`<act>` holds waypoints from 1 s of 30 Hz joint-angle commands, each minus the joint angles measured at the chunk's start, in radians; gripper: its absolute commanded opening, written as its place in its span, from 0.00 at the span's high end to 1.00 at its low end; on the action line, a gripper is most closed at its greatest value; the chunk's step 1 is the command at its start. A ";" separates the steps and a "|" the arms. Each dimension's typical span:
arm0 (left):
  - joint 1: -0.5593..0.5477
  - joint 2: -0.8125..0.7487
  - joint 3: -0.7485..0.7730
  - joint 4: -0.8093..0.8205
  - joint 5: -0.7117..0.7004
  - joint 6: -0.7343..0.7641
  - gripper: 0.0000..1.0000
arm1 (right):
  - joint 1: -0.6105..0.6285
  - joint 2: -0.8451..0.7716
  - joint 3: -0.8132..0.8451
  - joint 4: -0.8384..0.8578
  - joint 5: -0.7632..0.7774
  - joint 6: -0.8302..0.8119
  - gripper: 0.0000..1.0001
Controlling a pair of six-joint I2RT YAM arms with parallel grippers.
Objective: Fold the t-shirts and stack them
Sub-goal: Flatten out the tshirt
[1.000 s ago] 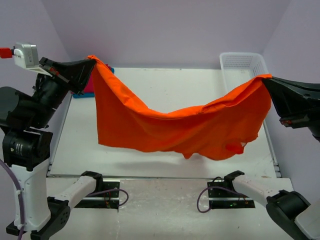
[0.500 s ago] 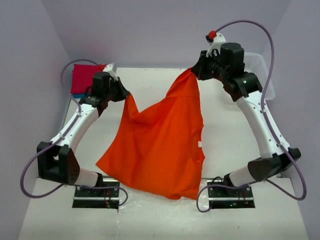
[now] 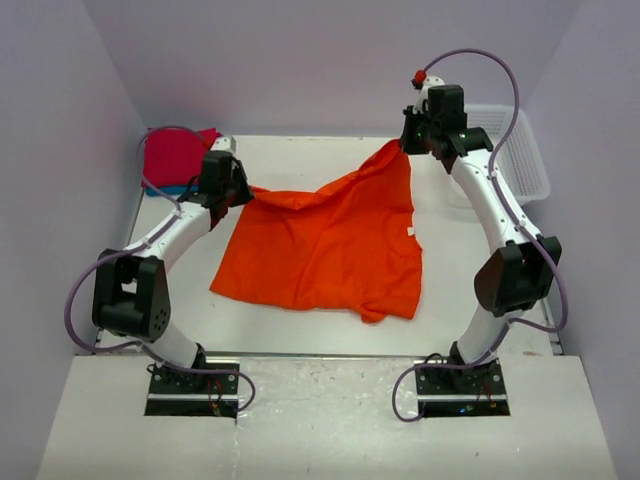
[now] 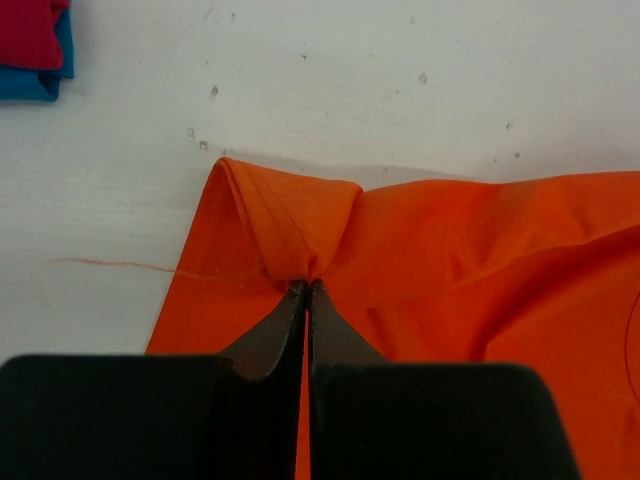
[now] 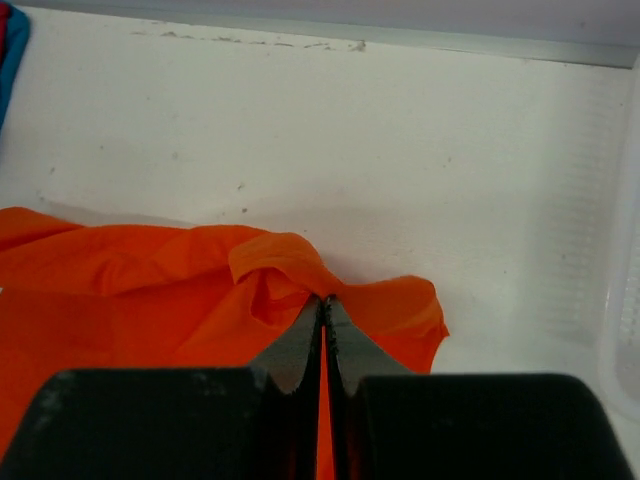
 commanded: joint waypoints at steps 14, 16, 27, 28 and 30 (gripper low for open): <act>-0.128 -0.589 0.224 0.021 0.265 0.074 1.00 | 0.181 -0.495 0.347 -0.202 -0.014 -0.063 1.00; -0.128 -0.650 0.255 0.003 0.303 0.057 1.00 | 0.186 -0.564 0.355 -0.211 -0.057 -0.051 1.00; -0.128 -0.841 0.321 -0.008 0.415 -0.093 1.00 | 0.186 -0.762 0.399 -0.191 -0.367 0.073 1.00; -0.128 -0.850 0.321 0.004 0.421 -0.101 1.00 | 0.186 -0.777 0.390 -0.178 -0.385 0.082 1.00; -0.128 -0.853 0.313 0.017 0.412 -0.126 1.00 | 0.186 -0.782 0.379 -0.159 -0.387 0.090 1.00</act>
